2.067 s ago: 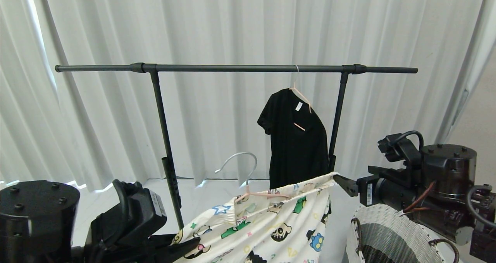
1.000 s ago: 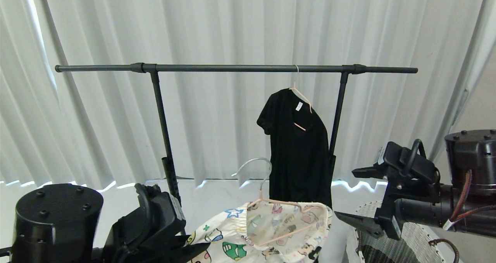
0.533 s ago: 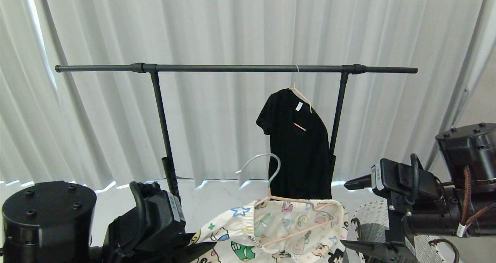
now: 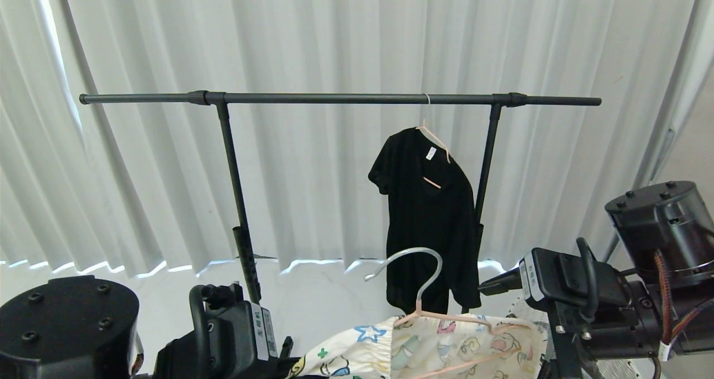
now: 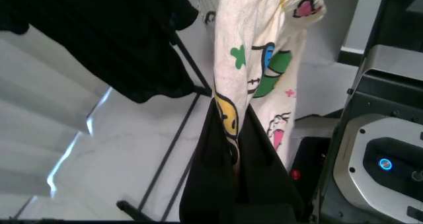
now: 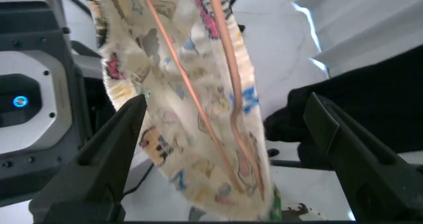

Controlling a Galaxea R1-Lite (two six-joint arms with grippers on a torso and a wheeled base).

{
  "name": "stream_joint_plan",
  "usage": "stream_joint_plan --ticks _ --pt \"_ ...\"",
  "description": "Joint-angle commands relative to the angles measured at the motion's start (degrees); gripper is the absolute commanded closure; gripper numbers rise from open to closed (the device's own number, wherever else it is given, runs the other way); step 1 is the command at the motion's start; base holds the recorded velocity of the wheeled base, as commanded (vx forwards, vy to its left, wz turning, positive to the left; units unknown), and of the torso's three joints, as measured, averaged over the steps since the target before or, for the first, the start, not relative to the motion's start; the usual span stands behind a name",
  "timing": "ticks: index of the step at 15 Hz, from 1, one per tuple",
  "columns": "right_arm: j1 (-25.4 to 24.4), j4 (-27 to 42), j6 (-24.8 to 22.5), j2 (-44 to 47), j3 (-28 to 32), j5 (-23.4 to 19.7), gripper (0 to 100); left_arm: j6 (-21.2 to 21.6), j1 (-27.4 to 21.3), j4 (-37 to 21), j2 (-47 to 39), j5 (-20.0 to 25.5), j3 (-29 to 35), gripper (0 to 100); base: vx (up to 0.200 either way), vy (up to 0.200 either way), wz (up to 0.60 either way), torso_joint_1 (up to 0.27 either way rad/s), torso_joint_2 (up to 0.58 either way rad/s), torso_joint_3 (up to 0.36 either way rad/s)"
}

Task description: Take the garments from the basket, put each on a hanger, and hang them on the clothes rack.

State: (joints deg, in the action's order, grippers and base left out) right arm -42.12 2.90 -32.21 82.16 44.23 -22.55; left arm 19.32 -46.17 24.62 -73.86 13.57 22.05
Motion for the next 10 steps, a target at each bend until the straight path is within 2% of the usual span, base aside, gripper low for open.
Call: stream_joint_plan --ticks 1,6,10 --pt "-1.0 0.0 0.0 1.9 0.4 -0.7 0 0.5 -0.4 0.1 0.0 0.0 0.0 100 0.0 0.0 0.0 0.0 0.0 0.0" --pt "-3.1 1.4 0.0 6.7 4.6 -1.5 0 2.4 -0.8 0.1 0.0 0.0 0.0 100 0.0 0.0 0.0 0.0 0.0 0.0" --pt "-3.6 1.8 0.1 7.7 4.8 -1.5 0 2.4 -0.8 0.6 0.0 0.0 0.2 100 0.0 0.0 0.0 0.0 0.0 0.0"
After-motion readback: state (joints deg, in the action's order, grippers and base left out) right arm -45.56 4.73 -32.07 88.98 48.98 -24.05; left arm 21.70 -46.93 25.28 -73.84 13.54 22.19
